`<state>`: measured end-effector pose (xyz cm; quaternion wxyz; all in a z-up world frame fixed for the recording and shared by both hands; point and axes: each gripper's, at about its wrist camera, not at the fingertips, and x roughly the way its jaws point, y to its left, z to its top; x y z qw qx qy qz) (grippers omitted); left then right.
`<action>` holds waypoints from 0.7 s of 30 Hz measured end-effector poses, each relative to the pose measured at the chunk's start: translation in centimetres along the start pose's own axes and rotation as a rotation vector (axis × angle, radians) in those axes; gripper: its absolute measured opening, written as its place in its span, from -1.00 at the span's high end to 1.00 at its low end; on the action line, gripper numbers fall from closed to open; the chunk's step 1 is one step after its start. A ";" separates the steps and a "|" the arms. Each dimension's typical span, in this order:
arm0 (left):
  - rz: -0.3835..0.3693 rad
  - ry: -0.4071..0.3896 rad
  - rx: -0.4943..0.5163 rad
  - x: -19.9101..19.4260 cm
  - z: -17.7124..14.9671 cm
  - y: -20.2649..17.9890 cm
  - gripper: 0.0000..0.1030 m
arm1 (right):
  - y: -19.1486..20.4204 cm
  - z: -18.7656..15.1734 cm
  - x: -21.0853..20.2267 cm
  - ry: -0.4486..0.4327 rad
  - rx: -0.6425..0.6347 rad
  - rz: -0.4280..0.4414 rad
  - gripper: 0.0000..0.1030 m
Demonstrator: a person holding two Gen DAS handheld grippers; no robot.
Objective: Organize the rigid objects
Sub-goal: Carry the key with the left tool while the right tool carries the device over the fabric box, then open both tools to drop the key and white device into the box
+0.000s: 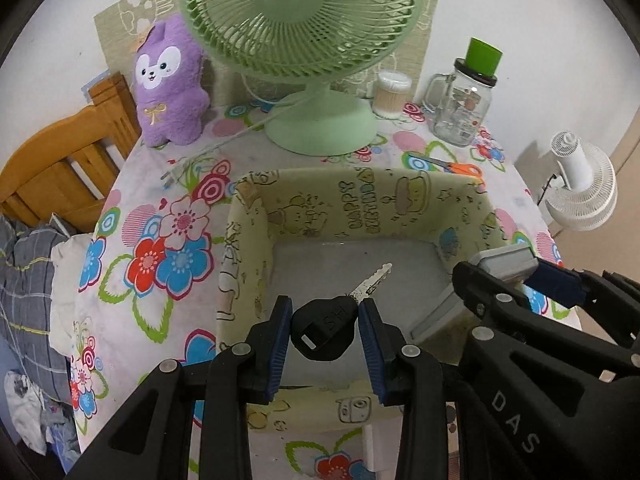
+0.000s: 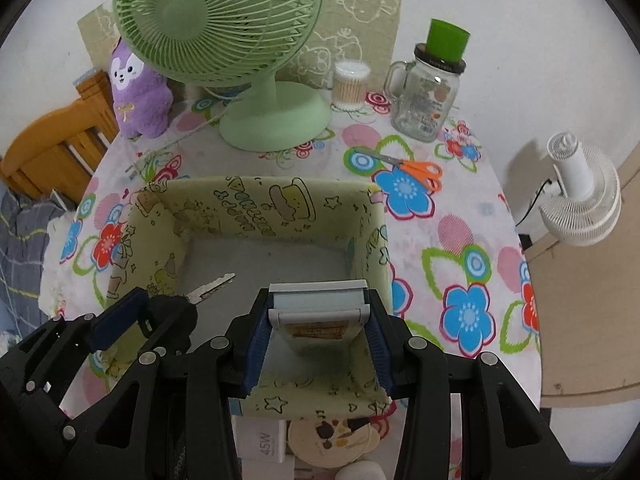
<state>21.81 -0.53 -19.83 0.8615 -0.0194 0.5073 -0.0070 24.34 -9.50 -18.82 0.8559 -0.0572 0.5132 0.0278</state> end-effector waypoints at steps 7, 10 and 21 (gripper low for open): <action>0.024 -0.010 -0.019 -0.3 0.3 0.5 -0.44 | -0.5 0.2 0.1 -0.038 0.036 0.027 -0.66; 0.021 -0.010 -0.022 -0.5 0.3 0.6 -0.47 | -0.8 0.1 -0.2 -0.041 0.051 0.027 -0.73; 0.035 -0.017 0.014 -1.6 -0.3 0.1 -0.57 | -2.2 -1.0 -0.4 -0.010 0.140 0.069 -0.74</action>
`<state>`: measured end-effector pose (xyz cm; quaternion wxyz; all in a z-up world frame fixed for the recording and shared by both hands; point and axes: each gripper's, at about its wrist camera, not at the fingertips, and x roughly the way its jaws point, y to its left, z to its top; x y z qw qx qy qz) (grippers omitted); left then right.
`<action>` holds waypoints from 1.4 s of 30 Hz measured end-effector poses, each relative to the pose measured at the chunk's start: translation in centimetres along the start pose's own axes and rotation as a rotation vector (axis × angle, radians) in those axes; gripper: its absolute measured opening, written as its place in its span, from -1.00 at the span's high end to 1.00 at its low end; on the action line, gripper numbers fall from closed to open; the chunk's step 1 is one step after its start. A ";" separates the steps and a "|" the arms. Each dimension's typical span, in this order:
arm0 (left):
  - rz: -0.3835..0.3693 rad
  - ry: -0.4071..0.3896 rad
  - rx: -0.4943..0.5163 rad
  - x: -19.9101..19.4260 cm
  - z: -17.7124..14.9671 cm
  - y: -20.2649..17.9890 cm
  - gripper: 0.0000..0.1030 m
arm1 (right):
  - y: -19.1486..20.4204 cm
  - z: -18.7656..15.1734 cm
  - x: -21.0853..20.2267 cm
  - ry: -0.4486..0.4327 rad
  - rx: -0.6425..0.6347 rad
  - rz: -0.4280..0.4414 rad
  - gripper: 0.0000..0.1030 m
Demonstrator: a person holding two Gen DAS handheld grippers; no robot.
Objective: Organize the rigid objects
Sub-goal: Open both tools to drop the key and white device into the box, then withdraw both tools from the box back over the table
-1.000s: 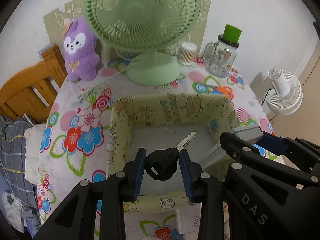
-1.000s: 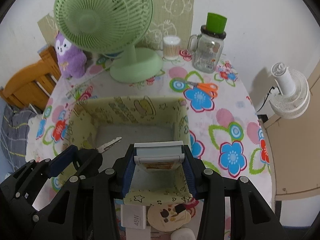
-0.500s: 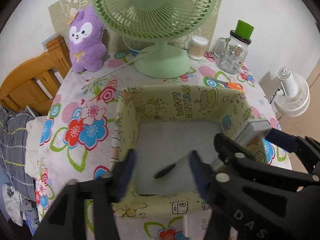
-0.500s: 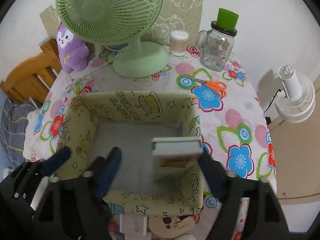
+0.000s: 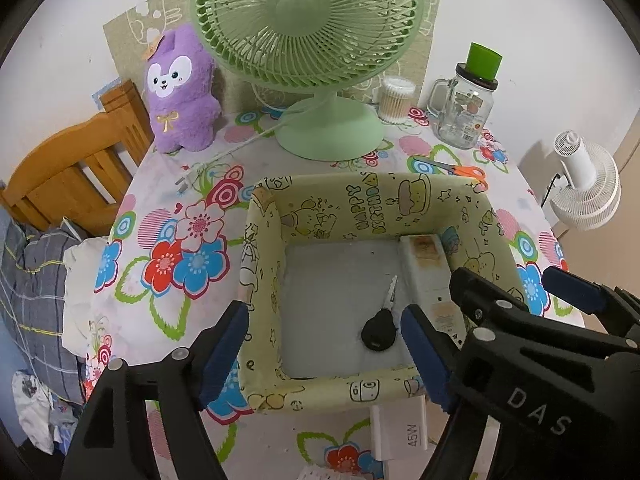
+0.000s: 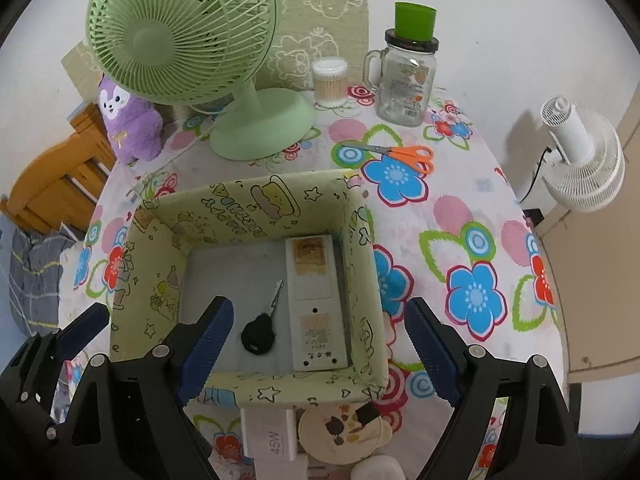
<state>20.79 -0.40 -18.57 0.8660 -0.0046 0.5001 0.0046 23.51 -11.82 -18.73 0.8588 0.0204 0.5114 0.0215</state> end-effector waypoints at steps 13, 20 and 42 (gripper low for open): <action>-0.006 -0.036 0.011 -3.1 -0.8 -0.7 -0.74 | -0.8 -0.9 -3.0 -0.031 0.021 0.006 -0.74; -0.005 -0.062 0.012 -5.2 -1.4 -0.8 -0.80 | -1.1 -1.7 -5.2 -0.054 0.032 0.035 -0.88; 0.003 -0.124 0.015 -11.2 -4.9 -1.0 -0.99 | -1.7 -5.6 -12.0 -0.141 0.019 0.036 -0.90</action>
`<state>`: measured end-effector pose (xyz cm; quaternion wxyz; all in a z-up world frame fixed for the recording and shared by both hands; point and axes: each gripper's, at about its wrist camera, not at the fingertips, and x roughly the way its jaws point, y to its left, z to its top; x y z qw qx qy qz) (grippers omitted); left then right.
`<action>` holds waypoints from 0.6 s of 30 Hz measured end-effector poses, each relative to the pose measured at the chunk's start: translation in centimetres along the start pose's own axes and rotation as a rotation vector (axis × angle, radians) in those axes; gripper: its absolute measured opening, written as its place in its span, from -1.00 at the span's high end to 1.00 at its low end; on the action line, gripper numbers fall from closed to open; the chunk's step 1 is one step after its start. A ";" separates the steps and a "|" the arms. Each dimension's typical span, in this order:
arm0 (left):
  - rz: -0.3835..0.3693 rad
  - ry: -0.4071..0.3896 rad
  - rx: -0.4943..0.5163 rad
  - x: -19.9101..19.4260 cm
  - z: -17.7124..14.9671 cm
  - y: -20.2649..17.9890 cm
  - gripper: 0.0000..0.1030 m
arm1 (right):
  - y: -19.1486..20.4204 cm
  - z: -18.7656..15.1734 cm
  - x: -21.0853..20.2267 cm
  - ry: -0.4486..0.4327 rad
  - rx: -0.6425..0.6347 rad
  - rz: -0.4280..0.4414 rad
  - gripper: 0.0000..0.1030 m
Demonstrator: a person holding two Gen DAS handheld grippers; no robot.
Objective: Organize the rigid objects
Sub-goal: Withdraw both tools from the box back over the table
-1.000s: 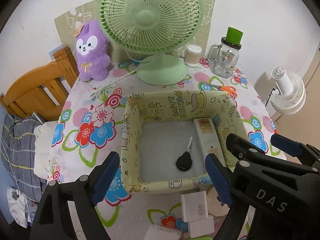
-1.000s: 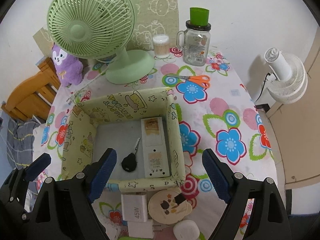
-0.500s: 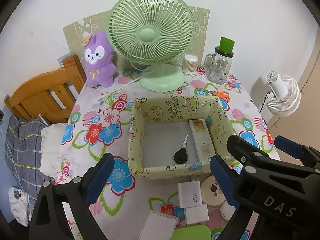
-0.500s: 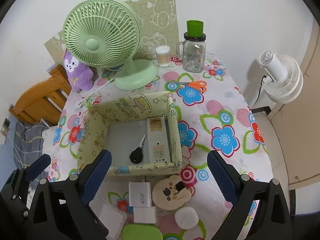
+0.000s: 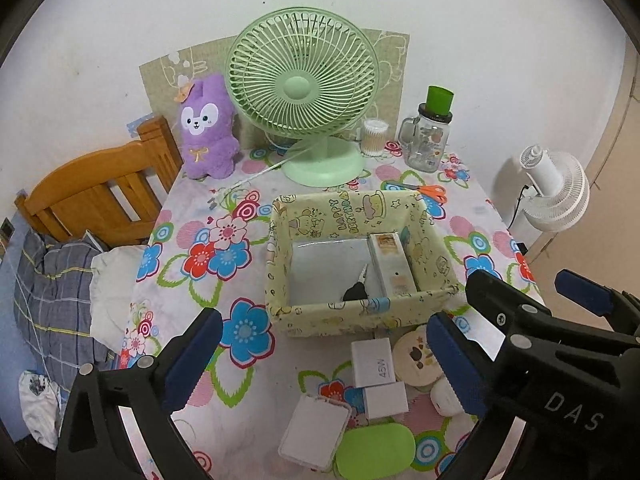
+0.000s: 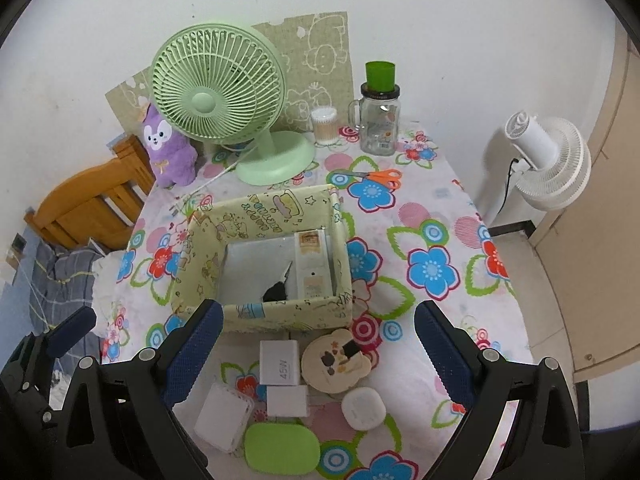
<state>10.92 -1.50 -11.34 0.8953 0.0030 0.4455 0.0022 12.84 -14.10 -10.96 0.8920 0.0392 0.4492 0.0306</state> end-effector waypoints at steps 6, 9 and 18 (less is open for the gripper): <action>0.010 -0.019 0.009 -1.5 -1.0 -0.2 -0.99 | -0.2 -1.0 -1.3 -0.009 -0.006 -0.007 -0.90; 0.004 -0.021 0.008 -2.1 -1.5 -0.2 -0.99 | -0.1 -1.4 -1.9 -0.019 -0.024 -0.021 -0.90; -0.005 -0.021 -0.007 -3.7 -3.2 -0.2 -0.99 | 0.2 -3.0 -3.7 -0.047 -0.065 -0.020 -0.90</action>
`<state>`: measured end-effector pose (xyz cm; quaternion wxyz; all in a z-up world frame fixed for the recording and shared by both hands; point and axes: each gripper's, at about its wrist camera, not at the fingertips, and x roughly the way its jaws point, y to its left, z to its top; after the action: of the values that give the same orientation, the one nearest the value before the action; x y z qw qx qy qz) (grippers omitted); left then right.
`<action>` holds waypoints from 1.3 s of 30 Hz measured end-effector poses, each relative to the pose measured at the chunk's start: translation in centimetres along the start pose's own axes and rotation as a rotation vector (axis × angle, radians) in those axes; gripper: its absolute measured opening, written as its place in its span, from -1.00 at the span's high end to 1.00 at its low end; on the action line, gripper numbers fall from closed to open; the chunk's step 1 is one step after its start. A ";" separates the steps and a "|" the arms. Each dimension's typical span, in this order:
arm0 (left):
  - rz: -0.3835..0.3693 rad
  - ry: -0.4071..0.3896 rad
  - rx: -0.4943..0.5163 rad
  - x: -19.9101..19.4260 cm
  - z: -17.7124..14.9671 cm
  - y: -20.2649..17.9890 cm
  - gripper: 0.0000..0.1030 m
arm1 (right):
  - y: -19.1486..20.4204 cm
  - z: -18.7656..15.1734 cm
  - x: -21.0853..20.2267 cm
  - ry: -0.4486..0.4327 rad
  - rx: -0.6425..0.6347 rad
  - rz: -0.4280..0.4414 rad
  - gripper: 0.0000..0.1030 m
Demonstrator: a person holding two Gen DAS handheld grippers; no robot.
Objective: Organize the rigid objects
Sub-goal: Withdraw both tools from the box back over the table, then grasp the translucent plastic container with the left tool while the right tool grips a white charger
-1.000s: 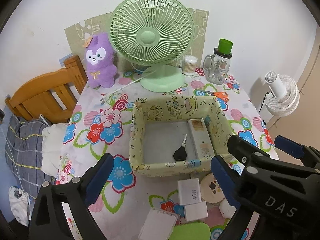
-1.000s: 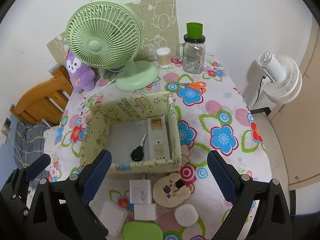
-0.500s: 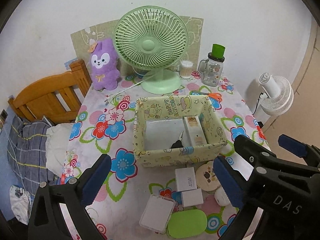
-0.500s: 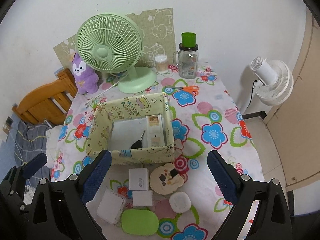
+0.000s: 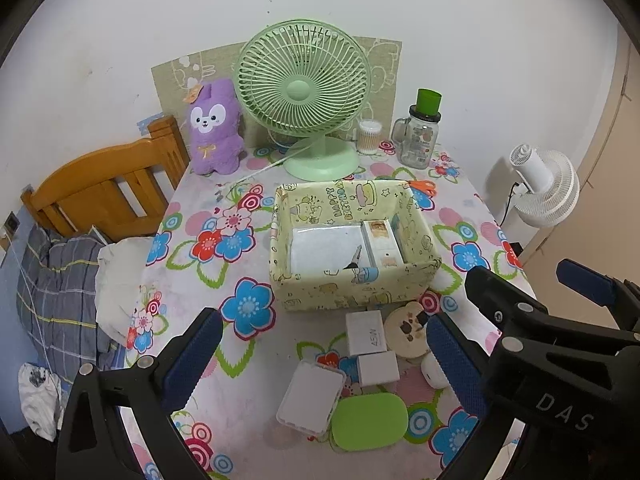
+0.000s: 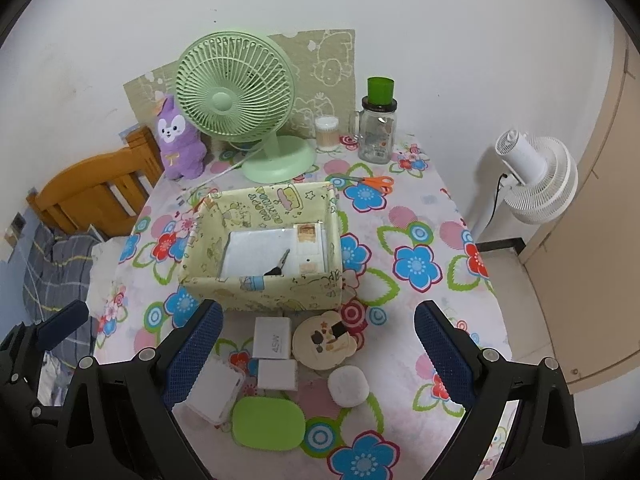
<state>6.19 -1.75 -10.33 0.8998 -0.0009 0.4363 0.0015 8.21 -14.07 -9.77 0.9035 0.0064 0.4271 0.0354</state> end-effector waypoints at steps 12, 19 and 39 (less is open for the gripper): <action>-0.017 -0.009 0.005 -0.9 -2.3 0.2 -1.00 | -0.1 -2.6 -1.6 -0.055 -0.011 0.019 -0.90; -0.003 -0.030 0.027 -0.9 -3.5 0.0 -1.00 | -0.3 -3.9 -1.5 -0.073 -0.014 0.029 -0.90; 0.024 0.030 0.031 4.1 -6.7 0.2 -0.99 | -0.5 -7.5 3.4 -0.028 -0.010 0.008 -0.90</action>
<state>3.46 -1.60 -17.74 0.8930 0.0183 0.4497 0.0056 4.61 -14.49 -17.19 0.9092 0.0043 0.4143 0.0412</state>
